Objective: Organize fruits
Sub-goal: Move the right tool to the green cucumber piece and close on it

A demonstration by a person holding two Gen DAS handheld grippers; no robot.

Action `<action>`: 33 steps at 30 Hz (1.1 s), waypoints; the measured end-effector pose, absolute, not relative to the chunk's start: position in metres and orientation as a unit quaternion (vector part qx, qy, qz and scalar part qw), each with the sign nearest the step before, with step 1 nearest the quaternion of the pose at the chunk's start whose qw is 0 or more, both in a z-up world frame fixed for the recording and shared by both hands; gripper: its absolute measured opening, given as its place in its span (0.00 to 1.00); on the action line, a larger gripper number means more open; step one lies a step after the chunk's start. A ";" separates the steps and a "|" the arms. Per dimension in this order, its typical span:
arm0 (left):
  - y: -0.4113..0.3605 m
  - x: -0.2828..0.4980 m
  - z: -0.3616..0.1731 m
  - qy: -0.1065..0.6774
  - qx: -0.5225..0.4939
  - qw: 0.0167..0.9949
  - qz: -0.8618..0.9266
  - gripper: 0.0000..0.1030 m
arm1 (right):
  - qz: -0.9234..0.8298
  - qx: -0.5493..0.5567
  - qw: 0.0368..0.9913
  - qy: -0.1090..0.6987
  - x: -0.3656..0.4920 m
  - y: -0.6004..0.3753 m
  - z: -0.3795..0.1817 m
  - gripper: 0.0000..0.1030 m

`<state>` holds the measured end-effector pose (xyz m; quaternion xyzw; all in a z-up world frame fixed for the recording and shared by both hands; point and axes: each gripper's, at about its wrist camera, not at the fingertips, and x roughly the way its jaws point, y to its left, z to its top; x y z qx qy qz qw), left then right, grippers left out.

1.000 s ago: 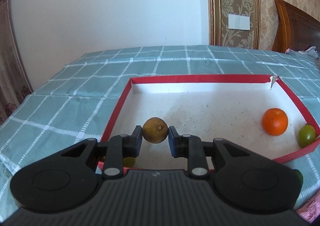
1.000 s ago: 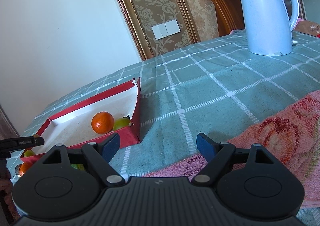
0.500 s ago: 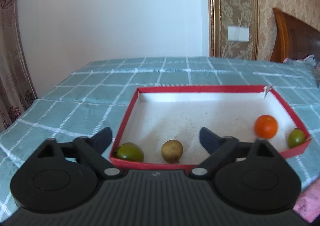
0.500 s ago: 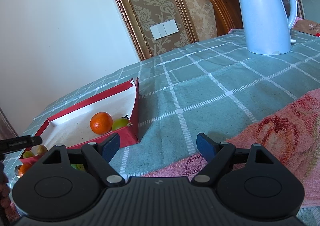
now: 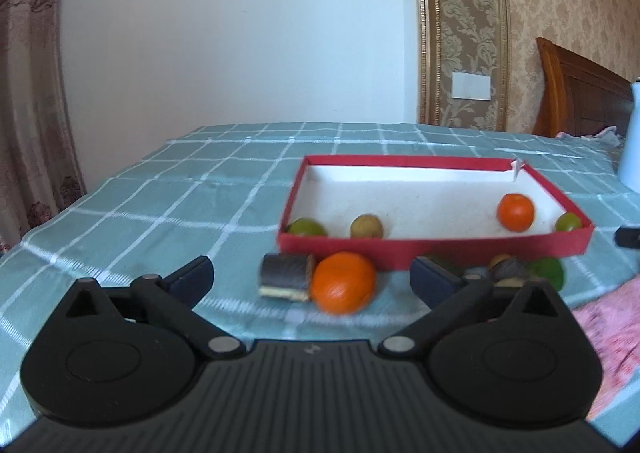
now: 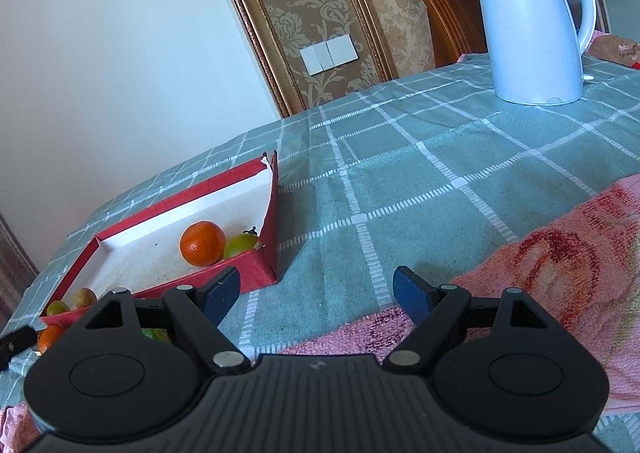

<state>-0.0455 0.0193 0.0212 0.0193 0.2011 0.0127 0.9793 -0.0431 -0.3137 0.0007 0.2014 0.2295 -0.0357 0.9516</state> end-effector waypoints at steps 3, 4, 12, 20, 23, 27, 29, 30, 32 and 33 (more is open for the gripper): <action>0.031 -0.043 0.018 0.210 -0.010 0.977 0.022 1.00 | -0.024 0.194 0.955 0.225 -0.043 -0.311 0.002 0.81; 0.034 -0.044 0.018 0.204 -0.020 0.978 0.024 1.00 | -0.020 0.189 0.956 0.225 -0.044 -0.310 0.003 0.81; 0.051 -0.028 0.011 0.255 -0.069 0.964 0.037 1.00 | 0.034 0.084 0.973 0.211 -0.058 -0.264 0.017 0.81; 0.054 -0.029 0.007 0.262 -0.081 0.961 0.041 1.00 | 0.067 -0.013 0.971 0.229 -0.054 -0.215 0.022 0.81; 0.052 -0.032 0.008 0.257 -0.075 0.963 0.041 1.00 | 0.064 -0.030 0.969 0.237 -0.051 -0.206 0.020 0.81; 0.052 -0.033 0.009 0.255 -0.077 0.963 0.039 1.00 | 0.065 -0.048 0.966 0.246 -0.045 -0.197 0.018 0.81; 0.053 -0.032 0.009 0.256 -0.082 0.962 0.038 1.00 | 0.066 -0.056 0.964 0.250 -0.041 -0.193 0.017 0.81; 0.054 -0.032 0.008 0.256 -0.085 0.962 0.037 1.00 | 0.065 -0.060 0.963 0.253 -0.038 -0.191 0.016 0.75; 0.055 -0.031 0.008 0.259 -0.089 0.961 0.035 1.00 | 0.069 -0.066 0.959 0.266 -0.032 -0.187 0.013 0.67; 0.056 -0.031 0.008 0.260 -0.090 0.961 0.035 1.00 | 0.070 -0.067 0.958 0.271 -0.030 -0.185 0.011 0.63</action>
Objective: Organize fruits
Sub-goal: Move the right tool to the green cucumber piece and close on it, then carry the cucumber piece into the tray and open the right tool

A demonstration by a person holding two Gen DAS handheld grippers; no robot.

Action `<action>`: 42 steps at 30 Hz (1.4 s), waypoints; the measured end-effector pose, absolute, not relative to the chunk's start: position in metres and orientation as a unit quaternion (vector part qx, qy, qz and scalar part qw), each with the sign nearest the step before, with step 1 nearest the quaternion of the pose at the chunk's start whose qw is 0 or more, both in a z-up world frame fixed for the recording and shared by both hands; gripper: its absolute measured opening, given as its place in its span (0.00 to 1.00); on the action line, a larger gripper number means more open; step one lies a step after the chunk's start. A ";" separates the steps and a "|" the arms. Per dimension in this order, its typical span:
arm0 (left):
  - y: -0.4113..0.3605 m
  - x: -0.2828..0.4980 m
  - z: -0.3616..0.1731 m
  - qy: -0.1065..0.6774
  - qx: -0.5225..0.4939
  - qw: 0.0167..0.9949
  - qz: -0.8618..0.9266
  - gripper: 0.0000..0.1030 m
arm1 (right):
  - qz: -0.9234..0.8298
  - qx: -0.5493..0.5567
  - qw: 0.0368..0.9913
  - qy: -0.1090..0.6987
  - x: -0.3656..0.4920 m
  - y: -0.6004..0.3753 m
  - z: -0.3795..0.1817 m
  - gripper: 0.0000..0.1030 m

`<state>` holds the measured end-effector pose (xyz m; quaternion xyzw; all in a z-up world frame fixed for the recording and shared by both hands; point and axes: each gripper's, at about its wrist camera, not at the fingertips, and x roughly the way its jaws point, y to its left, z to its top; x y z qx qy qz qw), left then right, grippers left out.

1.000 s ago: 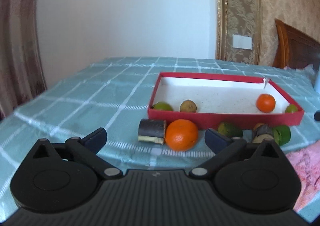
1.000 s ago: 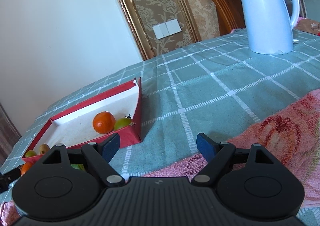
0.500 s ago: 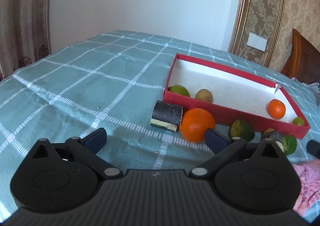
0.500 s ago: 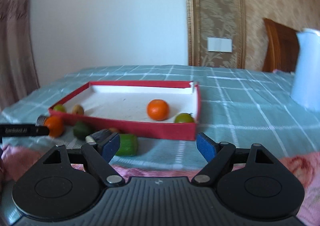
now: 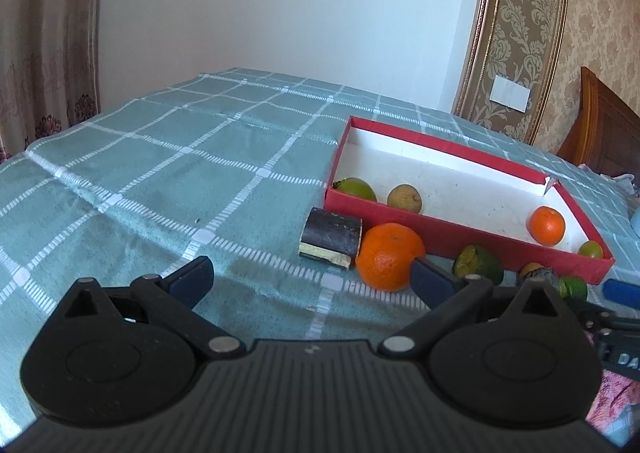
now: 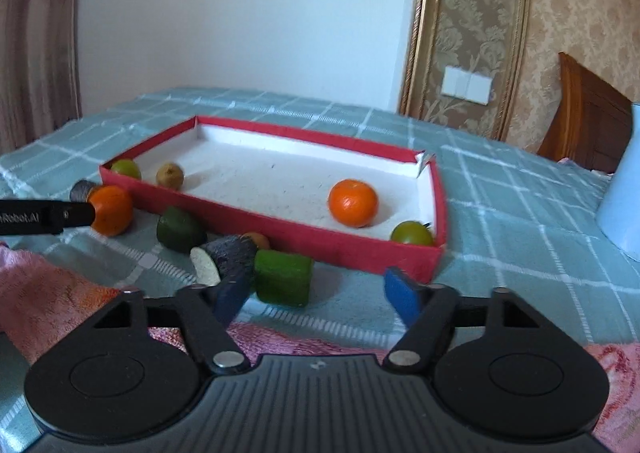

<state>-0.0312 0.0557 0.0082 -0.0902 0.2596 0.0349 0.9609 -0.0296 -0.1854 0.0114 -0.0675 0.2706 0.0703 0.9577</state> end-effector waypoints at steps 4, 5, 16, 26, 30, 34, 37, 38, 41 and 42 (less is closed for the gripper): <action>0.056 -0.030 0.008 0.262 -0.091 0.960 0.032 1.00 | 0.072 -0.071 0.954 0.283 -0.020 -0.180 0.005 0.56; 0.056 -0.030 0.008 0.262 -0.090 0.960 0.032 1.00 | 0.075 -0.068 0.952 0.289 -0.018 -0.180 0.005 0.47; 0.058 -0.030 0.007 0.263 -0.099 0.959 0.032 1.00 | 0.091 -0.050 0.958 0.269 -0.030 -0.185 0.010 0.28; 0.055 -0.029 0.007 0.266 -0.094 0.959 0.036 1.00 | 0.068 -0.030 0.973 0.217 -0.026 -0.208 0.044 0.28; 0.055 -0.028 0.007 0.267 -0.094 0.958 0.036 1.00 | 0.063 -0.021 0.971 0.228 -0.004 -0.216 0.044 0.28; 0.055 -0.028 0.006 0.269 -0.094 0.958 0.035 1.00 | 0.062 -0.020 0.968 0.241 0.012 -0.219 0.038 0.28; 0.055 -0.028 0.006 0.269 -0.095 0.958 0.035 1.00 | 0.060 -0.020 0.968 0.244 0.019 -0.220 0.033 0.28; 0.055 -0.027 0.006 0.269 -0.094 0.958 0.035 1.00 | 0.060 -0.019 0.967 0.246 0.021 -0.220 0.032 0.28; 0.056 -0.027 0.006 0.270 -0.095 0.958 0.036 1.00 | 0.062 -0.014 0.965 0.256 0.029 -0.222 0.028 0.28; 0.056 -0.027 0.006 0.269 -0.096 0.958 0.036 1.00 | 0.059 -0.012 0.965 0.256 0.030 -0.222 0.027 0.28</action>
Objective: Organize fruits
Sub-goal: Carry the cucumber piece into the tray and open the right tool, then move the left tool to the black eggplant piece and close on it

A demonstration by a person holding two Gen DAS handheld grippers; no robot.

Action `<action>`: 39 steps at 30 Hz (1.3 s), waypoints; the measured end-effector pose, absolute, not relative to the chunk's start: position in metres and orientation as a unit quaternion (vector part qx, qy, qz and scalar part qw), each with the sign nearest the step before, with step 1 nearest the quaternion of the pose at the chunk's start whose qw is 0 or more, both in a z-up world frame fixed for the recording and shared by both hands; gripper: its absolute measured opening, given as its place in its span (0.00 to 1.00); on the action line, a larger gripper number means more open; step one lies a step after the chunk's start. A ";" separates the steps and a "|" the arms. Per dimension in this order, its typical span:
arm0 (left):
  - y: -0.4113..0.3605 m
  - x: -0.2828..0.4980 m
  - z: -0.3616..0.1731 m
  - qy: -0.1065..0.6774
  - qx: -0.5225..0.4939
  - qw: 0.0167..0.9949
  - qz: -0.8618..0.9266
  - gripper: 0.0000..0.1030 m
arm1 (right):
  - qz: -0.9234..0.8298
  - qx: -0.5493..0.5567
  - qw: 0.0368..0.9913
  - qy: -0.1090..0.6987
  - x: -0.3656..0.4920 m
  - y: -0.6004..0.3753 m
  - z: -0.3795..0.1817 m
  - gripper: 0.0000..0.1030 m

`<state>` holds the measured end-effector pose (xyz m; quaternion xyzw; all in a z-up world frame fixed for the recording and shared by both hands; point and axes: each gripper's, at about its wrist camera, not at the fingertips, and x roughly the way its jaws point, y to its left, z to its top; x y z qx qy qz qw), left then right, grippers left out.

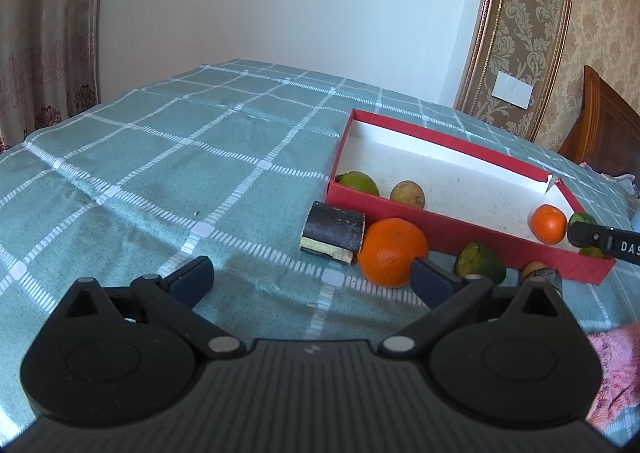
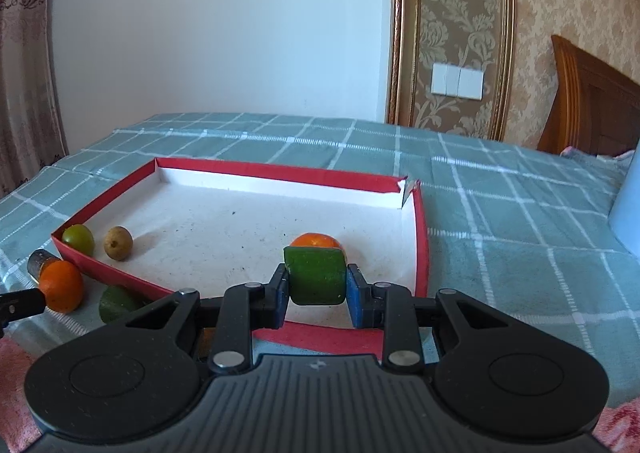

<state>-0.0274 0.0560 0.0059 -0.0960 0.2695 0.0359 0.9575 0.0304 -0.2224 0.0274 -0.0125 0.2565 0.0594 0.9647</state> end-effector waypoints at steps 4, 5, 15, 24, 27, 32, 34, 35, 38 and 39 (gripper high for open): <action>0.056 -0.028 0.006 0.270 -0.097 0.957 0.037 1.00 | 0.055 -0.001 0.966 0.254 0.026 -0.227 0.028 0.29; 0.056 -0.028 0.006 0.270 -0.096 0.957 0.038 1.00 | 0.057 0.003 0.966 0.251 0.023 -0.229 0.028 0.30; 0.054 -0.027 0.006 0.270 -0.092 0.957 0.045 1.00 | -0.004 0.039 0.979 0.200 -0.033 -0.263 0.023 0.75; 0.052 -0.027 0.006 0.274 -0.083 0.957 0.049 1.00 | -0.013 0.102 0.972 0.212 -0.033 -0.282 0.014 0.78; 0.053 -0.035 0.008 0.247 -0.085 0.965 0.036 1.00 | -0.019 0.120 0.970 0.211 -0.033 -0.287 0.012 0.79; 0.050 -0.046 0.014 0.212 -0.055 0.974 0.052 1.00 | -0.018 0.156 0.965 0.209 -0.036 -0.299 0.008 0.79; 0.048 -0.044 0.016 0.214 -0.026 0.975 0.062 0.94 | -0.016 0.165 0.964 0.208 -0.037 -0.302 0.007 0.79; 0.049 -0.043 0.016 0.218 -0.017 0.974 0.059 0.84 | -0.013 0.170 0.963 0.208 -0.037 -0.304 0.006 0.79; 0.057 -0.040 0.016 0.232 -0.015 0.971 0.051 0.67 | -0.008 0.182 0.961 0.210 -0.036 -0.307 0.005 0.79; 0.059 -0.039 0.016 0.234 -0.013 0.971 0.051 0.65 | -0.006 0.185 0.960 0.210 -0.036 -0.308 0.005 0.79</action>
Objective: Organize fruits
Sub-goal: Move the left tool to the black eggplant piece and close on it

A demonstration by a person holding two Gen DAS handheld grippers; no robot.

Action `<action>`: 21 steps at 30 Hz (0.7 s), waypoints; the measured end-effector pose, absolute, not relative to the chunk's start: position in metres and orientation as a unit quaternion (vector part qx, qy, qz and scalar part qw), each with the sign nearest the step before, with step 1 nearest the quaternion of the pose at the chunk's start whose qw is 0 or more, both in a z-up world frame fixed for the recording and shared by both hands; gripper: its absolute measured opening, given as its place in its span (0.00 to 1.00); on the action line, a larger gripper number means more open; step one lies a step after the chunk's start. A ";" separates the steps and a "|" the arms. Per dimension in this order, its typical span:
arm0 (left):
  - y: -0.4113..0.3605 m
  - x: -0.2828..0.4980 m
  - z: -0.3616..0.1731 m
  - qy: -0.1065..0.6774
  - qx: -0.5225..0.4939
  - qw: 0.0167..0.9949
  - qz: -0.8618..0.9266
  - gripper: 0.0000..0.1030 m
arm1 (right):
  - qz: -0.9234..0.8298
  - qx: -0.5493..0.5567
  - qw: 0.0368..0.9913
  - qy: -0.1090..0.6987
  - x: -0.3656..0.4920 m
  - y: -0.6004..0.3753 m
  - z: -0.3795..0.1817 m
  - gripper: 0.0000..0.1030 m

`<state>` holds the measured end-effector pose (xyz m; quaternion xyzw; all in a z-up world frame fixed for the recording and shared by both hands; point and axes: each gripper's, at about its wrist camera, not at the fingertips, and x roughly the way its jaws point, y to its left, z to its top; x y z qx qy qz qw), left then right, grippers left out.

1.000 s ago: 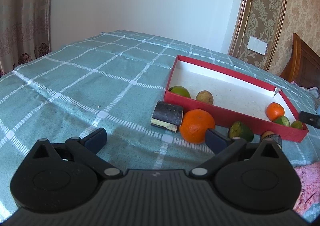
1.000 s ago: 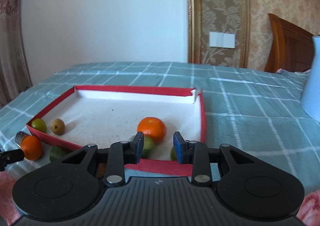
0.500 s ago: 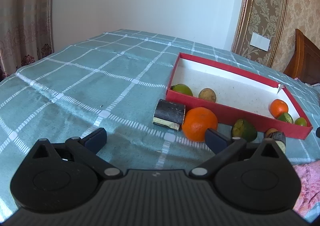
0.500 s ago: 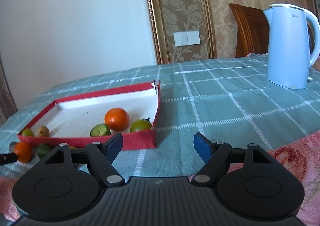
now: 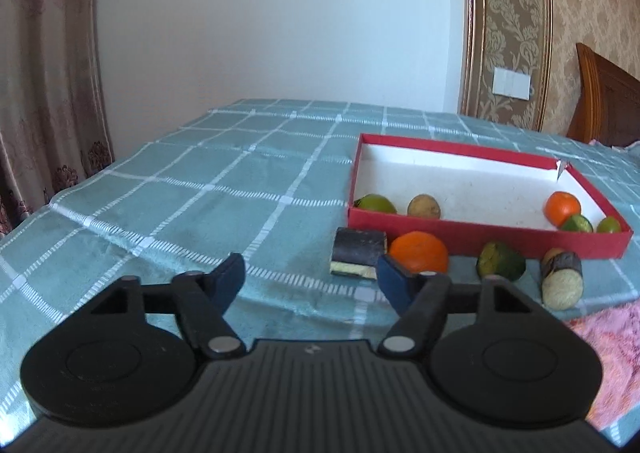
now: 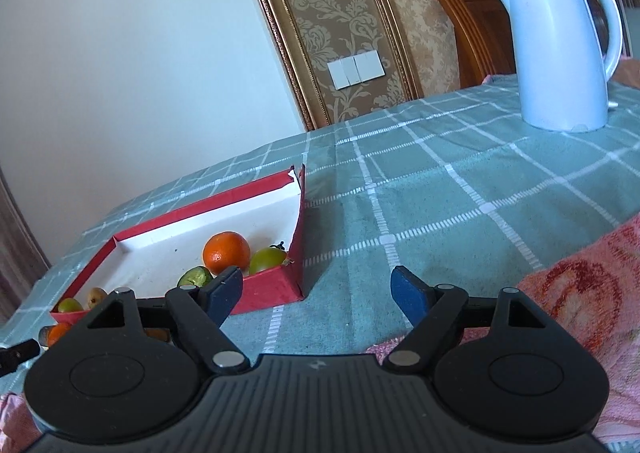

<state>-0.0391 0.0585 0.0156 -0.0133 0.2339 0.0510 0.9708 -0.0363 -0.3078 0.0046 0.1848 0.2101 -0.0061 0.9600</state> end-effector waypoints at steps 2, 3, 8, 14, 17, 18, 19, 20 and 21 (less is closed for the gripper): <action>0.058 -0.038 0.015 0.232 -0.002 0.972 0.044 0.63 | -0.003 0.189 0.959 0.212 -0.036 -0.309 0.004 0.79; 0.056 -0.038 0.015 0.232 0.005 0.972 0.034 0.63 | -0.002 0.191 0.958 0.212 -0.035 -0.309 0.003 0.79; 0.037 -0.039 0.016 0.211 0.046 0.976 0.019 0.89 | 0.002 0.197 0.957 0.211 -0.036 -0.311 0.003 0.79; 0.024 -0.032 0.012 0.213 0.082 0.973 0.034 0.95 | 0.005 0.201 0.957 0.210 -0.036 -0.312 0.003 0.79; 0.024 -0.031 0.013 0.207 0.082 0.974 0.031 1.00 | 0.007 0.203 0.956 0.210 -0.035 -0.312 0.003 0.79; 0.024 -0.032 0.013 0.204 0.083 0.975 0.029 1.00 | 0.008 0.204 0.956 0.211 -0.035 -0.312 0.002 0.79; 0.023 -0.032 0.014 0.201 0.083 0.976 0.022 0.99 | 0.009 0.204 0.956 0.211 -0.035 -0.312 0.002 0.79; 0.021 -0.035 0.015 0.194 0.082 0.978 0.008 0.98 | 0.009 0.204 0.956 0.211 -0.035 -0.312 0.002 0.79; 0.018 -0.037 0.016 0.186 0.083 0.979 -0.005 0.97 | 0.010 0.205 0.956 0.210 -0.035 -0.313 0.002 0.79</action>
